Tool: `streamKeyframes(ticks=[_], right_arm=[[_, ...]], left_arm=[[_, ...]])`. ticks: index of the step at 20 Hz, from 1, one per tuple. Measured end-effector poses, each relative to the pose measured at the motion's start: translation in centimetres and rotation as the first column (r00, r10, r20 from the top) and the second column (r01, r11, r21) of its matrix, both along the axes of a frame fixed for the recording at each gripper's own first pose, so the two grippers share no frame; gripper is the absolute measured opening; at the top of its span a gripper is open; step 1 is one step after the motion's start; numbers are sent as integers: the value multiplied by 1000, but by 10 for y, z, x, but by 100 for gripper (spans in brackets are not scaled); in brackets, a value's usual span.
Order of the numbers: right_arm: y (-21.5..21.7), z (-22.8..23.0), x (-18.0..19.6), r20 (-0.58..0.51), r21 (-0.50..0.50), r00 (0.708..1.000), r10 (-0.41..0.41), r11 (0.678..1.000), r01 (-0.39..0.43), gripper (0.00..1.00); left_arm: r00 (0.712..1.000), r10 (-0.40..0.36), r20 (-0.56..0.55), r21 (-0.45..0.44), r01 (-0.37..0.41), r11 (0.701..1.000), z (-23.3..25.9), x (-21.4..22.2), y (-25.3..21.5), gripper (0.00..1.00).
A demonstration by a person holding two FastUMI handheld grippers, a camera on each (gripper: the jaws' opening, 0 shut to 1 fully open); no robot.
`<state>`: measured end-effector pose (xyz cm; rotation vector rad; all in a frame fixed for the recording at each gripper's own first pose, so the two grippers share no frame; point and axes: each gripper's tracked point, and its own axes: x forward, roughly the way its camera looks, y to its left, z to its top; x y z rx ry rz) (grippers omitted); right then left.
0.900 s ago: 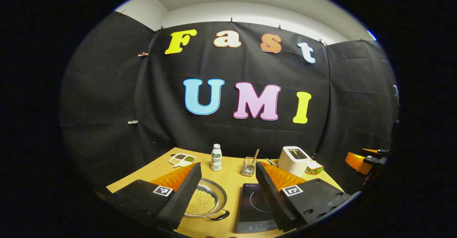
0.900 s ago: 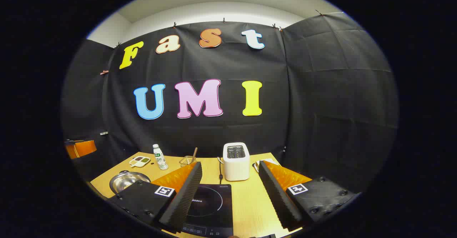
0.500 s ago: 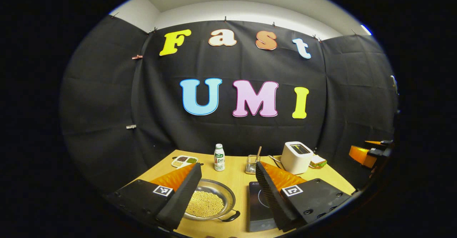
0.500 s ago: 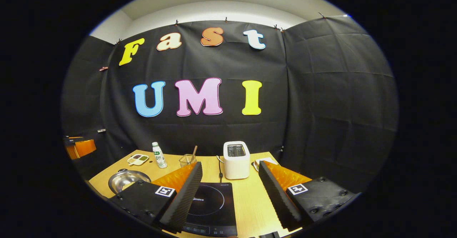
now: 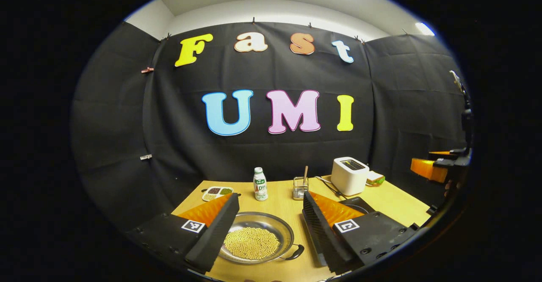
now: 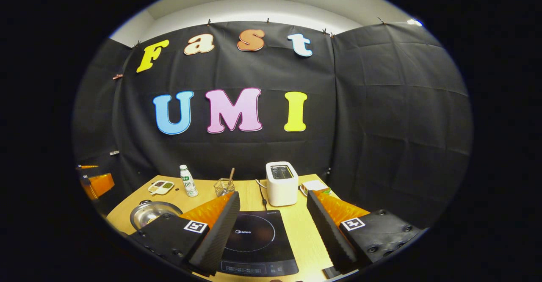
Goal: First push the handle of the pot to place it horizontally, then grasp the pot with both hands and set it on the induction cooktop.
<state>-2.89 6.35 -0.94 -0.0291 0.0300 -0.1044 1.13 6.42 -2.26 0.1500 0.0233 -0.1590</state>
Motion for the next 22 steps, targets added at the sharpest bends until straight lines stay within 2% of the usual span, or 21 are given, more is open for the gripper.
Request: streamKeyframes(ticks=[7,10,14,19,20,21,22], right_arm=[[36,-21,-10,-59,-30,998,3,1000,-5,98],[47,-22,-11,-69,-64,998,0,998,-4,98],[67,-24,-10,-77,-91,997,11,996,-18,98],[88,-25,-15,-92,-119,995,31,992,-42,98],[88,-23,-16,-89,-124,996,32,991,-42,98],[88,-22,-18,-88,-129,996,28,991,-39,98],[86,-21,-18,-86,-128,996,22,991,-33,99]], left_arm=[[997,-45,-55,-45,42,998,-25,10,29,95],[994,-60,-96,-65,54,996,-41,9,47,93],[986,-71,-152,-47,64,997,-63,8,71,76],[969,-115,-220,-51,106,993,-88,-1,83,48],[963,-131,-235,-55,121,991,-95,-3,82,46],[958,-153,-245,-62,142,988,-98,-6,79,35],[953,-164,-255,-62,153,986,-103,-8,78,35]])
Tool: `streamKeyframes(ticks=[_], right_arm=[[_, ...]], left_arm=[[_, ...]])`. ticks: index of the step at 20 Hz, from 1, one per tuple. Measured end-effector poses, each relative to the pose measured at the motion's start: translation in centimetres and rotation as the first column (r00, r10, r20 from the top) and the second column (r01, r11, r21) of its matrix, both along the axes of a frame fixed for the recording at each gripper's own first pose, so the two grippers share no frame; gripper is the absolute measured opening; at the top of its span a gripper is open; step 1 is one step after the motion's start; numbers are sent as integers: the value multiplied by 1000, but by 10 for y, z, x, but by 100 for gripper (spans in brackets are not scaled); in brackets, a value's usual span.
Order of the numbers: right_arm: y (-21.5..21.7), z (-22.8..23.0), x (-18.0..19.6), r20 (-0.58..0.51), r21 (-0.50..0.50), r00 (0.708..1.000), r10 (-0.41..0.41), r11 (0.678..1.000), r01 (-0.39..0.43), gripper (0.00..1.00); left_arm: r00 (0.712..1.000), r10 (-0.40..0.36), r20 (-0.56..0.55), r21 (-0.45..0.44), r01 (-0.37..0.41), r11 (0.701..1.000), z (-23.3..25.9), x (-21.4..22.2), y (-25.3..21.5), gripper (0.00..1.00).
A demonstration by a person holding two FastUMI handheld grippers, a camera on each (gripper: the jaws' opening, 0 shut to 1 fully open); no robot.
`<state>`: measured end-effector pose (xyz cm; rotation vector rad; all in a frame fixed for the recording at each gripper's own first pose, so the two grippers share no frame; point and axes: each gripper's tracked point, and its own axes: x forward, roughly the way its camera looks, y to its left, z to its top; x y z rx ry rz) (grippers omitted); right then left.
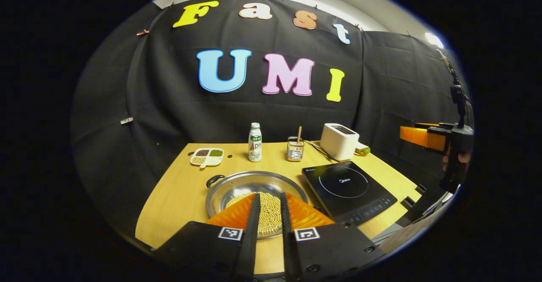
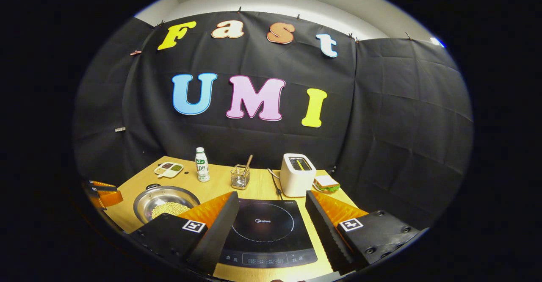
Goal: First push the handle of the pot to place it horizontally, then grasp the pot with both hands and set it on the induction cooktop.
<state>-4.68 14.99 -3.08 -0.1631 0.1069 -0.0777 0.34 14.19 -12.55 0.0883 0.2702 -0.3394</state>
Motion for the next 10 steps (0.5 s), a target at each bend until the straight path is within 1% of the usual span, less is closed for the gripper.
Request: streamKeyframes(ticks=[1,3,6,7,8,10], right_arm=[[-3,0,1,2,6,1000,-7,1000,7,98],[-5,-1,4,6,13,1000,-20,1000,19,98],[-6,-7,11,-4,19,1000,-9,1000,10,98],[-6,-9,14,-8,25,1000,-2,1000,2,98],[-8,-11,17,-11,31,1000,1,1000,0,98],[-16,-13,25,-16,47,1000,1,999,0,98]], left_arm=[[1000,-13,-17,8,14,1000,-6,-2,-1,22],[998,-34,-46,29,36,999,-17,-5,-5,16],[993,-39,-114,61,46,997,-41,-9,-10,10],[986,-56,-157,61,66,996,-53,-13,-16,5],[979,-70,-192,60,83,995,-62,-17,-23,5],[965,-64,-256,79,87,993,-80,-16,-27,5]])
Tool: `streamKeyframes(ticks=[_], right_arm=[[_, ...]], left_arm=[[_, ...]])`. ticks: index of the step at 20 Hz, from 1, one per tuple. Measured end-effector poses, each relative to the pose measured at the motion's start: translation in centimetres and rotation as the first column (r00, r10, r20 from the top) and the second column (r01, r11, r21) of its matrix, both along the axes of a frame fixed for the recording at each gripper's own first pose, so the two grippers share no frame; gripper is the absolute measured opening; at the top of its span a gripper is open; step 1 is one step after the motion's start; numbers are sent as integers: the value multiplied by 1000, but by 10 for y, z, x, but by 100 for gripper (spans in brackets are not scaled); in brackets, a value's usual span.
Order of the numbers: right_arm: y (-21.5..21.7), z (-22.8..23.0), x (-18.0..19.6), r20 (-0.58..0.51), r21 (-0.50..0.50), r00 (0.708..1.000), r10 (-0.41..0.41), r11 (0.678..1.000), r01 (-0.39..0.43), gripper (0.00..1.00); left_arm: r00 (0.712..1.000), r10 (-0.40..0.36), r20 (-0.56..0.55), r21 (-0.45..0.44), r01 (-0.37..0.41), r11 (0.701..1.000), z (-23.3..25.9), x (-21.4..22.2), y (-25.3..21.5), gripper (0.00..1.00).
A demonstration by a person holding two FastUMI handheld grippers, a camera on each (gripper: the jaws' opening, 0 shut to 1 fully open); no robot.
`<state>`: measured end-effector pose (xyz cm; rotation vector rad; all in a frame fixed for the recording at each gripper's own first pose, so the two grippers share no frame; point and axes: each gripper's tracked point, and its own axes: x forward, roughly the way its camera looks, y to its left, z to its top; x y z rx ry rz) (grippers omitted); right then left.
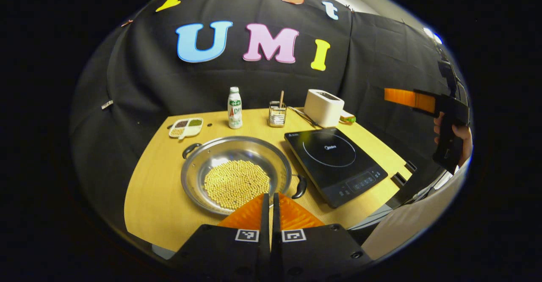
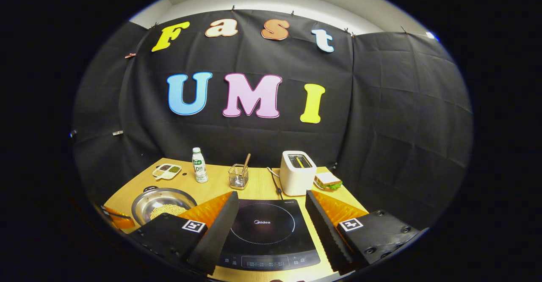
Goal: First push the handle of the pot to place it horizontally, then grasp the pot with both hands and set it on the induction cooktop.
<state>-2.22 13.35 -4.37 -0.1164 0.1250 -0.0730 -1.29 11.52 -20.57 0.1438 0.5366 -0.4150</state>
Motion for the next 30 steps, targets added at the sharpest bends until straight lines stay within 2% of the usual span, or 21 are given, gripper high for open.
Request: streamKeyframes(ticks=[4,13,17,20,30], right_arm=[[-25,-9,14,-25,22,999,-27,999,28,99],[-59,-12,27,-28,70,999,-23,997,25,98],[-77,-15,28,-34,86,999,-35,996,37,96],[-88,-14,28,-32,97,998,-47,994,50,98],[-112,-20,26,-43,108,997,-62,992,66,98]], left_arm=[[990,39,-133,27,-36,999,-38,-2,-4,5],[951,84,-297,86,-61,994,-90,9,-24,5],[940,67,-333,121,-28,992,-105,15,-35,5],[938,44,-344,151,9,989,-113,21,-45,3],[936,33,-351,191,38,981,-124,46,-73,5]])
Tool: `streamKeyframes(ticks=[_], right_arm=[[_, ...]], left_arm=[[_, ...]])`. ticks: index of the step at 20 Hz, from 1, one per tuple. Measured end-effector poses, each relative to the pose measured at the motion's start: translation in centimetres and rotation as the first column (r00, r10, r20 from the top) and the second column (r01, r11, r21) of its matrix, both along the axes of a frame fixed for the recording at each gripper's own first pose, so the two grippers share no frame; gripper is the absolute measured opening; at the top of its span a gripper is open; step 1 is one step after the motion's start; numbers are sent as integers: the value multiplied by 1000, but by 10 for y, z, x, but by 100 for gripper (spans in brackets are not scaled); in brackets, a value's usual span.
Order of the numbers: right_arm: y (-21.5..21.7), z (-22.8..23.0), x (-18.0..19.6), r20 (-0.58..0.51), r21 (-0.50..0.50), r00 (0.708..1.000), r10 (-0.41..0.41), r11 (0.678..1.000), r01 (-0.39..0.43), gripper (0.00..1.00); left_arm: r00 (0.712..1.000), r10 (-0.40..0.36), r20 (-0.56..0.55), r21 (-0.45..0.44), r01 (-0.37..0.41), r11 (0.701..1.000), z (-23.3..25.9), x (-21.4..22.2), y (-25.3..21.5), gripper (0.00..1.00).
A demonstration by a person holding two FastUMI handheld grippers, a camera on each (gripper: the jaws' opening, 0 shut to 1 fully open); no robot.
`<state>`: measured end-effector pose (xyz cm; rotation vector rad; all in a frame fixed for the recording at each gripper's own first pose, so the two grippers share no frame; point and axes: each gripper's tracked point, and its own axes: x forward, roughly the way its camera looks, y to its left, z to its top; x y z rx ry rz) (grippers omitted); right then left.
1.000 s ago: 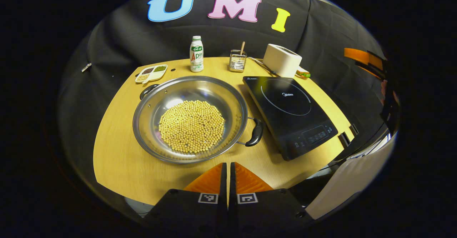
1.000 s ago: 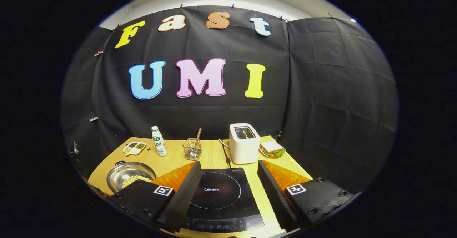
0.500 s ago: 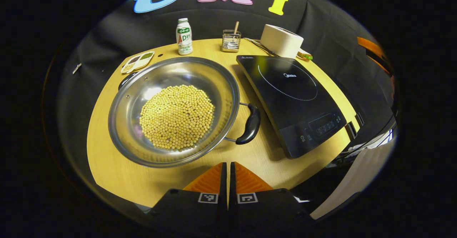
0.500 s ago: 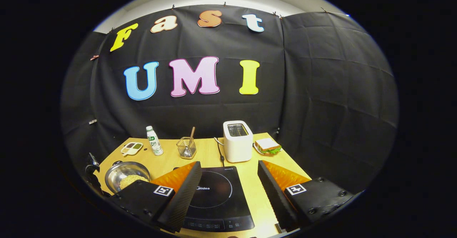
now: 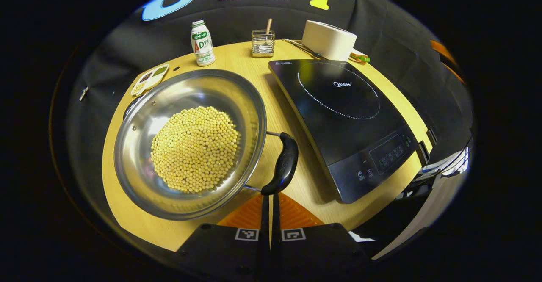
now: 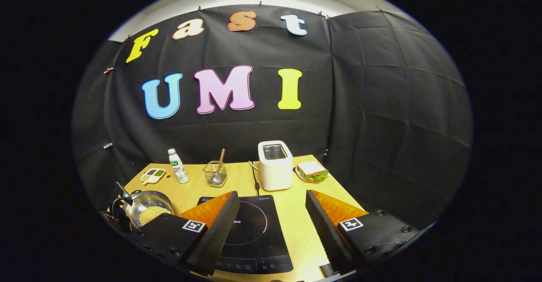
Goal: First push the handle of the pot to place it horizontally, then grasp the pot with both hands and set it on the induction cooktop.
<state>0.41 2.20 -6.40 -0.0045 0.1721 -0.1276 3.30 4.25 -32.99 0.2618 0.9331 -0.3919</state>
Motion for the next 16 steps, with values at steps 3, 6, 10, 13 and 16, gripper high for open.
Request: streamKeyframes(ticks=[3,6,10,13,16], right_arm=[[-7,0,0,-2,7,1000,-7,1000,7,98],[-11,1,3,0,12,1000,-10,1000,10,98],[-12,-1,3,-7,10,1000,-4,1000,4,99],[-10,-2,3,-12,3,1000,4,1000,-4,99],[-10,-5,4,-19,-2,1000,8,1000,-8,99]], left_arm=[[1000,0,-4,3,0,1000,-1,3,-7,5],[1000,-1,1,11,1,1000,-2,6,-11,5],[1000,17,4,1,-17,1000,0,16,-18,5],[1000,28,11,-8,-28,1000,2,26,-24,5],[999,27,18,-4,-27,1000,2,36,-30,5]])
